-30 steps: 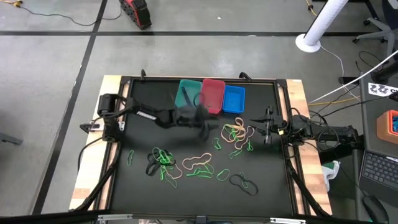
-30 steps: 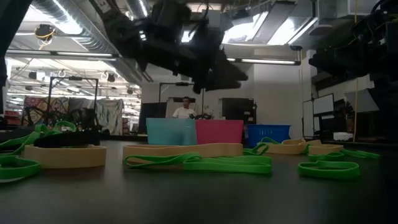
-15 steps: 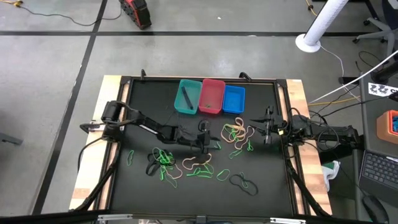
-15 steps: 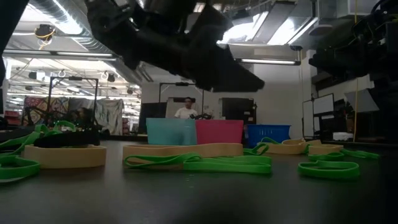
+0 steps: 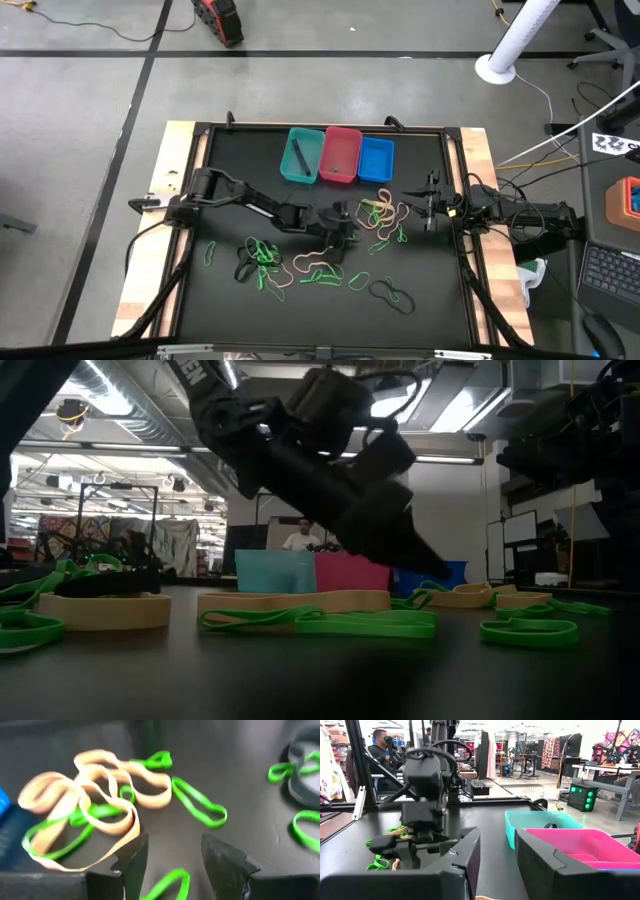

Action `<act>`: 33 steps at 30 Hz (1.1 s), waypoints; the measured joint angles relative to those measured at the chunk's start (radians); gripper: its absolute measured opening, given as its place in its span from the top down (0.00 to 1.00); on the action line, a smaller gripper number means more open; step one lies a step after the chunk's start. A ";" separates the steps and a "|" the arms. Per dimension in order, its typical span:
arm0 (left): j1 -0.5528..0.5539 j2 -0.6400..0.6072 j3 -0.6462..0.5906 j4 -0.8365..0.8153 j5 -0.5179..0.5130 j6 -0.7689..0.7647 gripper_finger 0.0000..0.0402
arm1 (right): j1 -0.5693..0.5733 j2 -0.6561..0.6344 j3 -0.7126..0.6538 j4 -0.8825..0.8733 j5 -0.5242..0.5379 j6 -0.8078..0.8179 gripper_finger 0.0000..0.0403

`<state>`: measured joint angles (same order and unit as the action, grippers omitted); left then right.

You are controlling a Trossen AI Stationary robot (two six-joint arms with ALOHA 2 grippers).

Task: Sort rubber bands into baskets
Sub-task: Put the green rubber band into the pink bin

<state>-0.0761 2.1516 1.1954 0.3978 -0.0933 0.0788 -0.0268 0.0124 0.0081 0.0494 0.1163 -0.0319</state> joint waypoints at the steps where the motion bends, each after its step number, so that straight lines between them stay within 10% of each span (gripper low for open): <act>1: 0.000 0.000 0.000 -0.017 0.000 -0.001 0.55 | 0.000 0.000 0.000 0.000 0.000 0.000 0.70; 14: 0.021 0.008 0.000 -0.099 0.001 -0.009 0.56 | 0.000 0.000 0.000 0.000 0.000 0.000 0.70; 26: 0.027 0.008 0.000 -0.117 0.037 -0.054 0.97 | 0.000 0.000 0.000 0.000 0.000 0.000 0.70; 33: 0.054 -0.047 0.001 -0.132 0.063 -0.123 0.99 | 0.000 0.000 0.000 0.000 -0.001 0.000 0.70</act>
<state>-0.0219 2.1047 1.1965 0.2658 -0.0304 -0.0441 -0.0269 0.0126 0.0082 0.0490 0.1158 -0.0317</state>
